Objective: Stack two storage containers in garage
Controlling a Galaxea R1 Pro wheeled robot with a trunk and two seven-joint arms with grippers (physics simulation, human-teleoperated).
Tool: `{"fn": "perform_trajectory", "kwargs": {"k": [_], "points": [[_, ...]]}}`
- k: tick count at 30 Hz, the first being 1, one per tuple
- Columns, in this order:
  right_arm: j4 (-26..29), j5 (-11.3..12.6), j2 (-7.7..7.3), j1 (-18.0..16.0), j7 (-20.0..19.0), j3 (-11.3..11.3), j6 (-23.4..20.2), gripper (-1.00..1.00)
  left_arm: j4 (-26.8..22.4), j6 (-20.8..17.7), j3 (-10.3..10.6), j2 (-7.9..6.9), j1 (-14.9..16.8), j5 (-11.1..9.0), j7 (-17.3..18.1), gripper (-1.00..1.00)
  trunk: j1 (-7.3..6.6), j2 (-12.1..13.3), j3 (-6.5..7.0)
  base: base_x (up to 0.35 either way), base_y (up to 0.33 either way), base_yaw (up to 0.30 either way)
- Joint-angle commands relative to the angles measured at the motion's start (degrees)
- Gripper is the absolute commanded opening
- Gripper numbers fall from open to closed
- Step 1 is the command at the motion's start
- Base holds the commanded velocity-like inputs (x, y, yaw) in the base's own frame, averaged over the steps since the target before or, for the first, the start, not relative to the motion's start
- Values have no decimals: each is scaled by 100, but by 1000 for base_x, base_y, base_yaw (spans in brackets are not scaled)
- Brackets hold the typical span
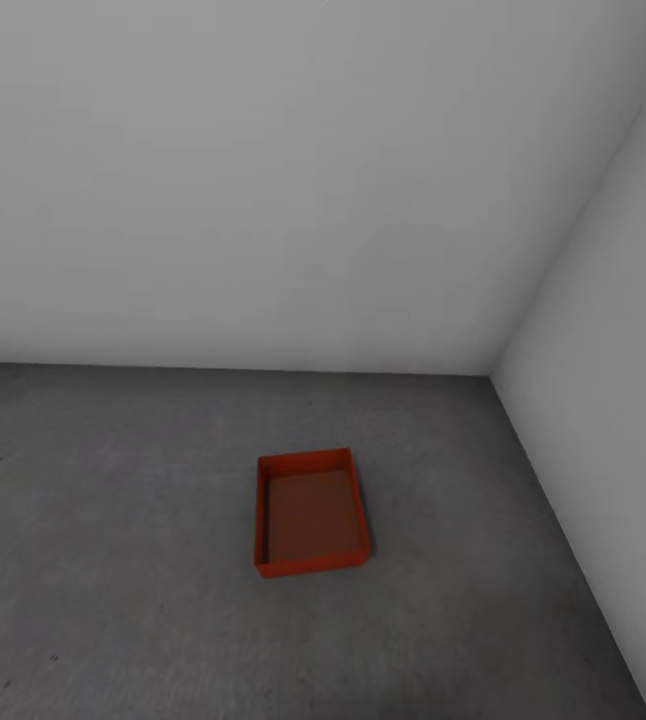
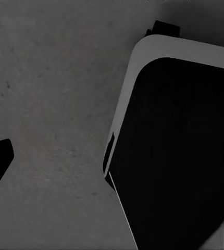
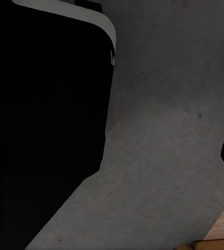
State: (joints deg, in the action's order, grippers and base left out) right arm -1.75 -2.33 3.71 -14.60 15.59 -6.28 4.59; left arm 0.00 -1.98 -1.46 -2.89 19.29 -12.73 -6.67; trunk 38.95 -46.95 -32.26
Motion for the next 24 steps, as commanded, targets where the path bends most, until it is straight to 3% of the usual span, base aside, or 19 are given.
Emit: {"fn": "perform_trajectory", "kwargs": {"k": [1, 5, 16, 24], "points": [[-19, -36, 12, 138, 24, -31, 251, 100, -1, 92, -12, 26, -132, -12, -4, 100, 1, -4, 5, 0, 0, 0], [-19, -35, -35, 253, 23, -31, 416, 100, 0, 445, -12, 40, -265, -21, -1, 100, 1, -4, 41, 0, 0, 0], [-19, -39, -27, 308, 16, -31, 515, 100, 0, 470, -12, 180, -426, -22, -1, 100, 1, -4, 140, 0, 0, 0], [-19, -39, -39, 308, -60, -31, 516, 100, 0, 471, -12, 196, -434, -28, -1, 100, 1, -4, 212, 0, 0, 0]]}}
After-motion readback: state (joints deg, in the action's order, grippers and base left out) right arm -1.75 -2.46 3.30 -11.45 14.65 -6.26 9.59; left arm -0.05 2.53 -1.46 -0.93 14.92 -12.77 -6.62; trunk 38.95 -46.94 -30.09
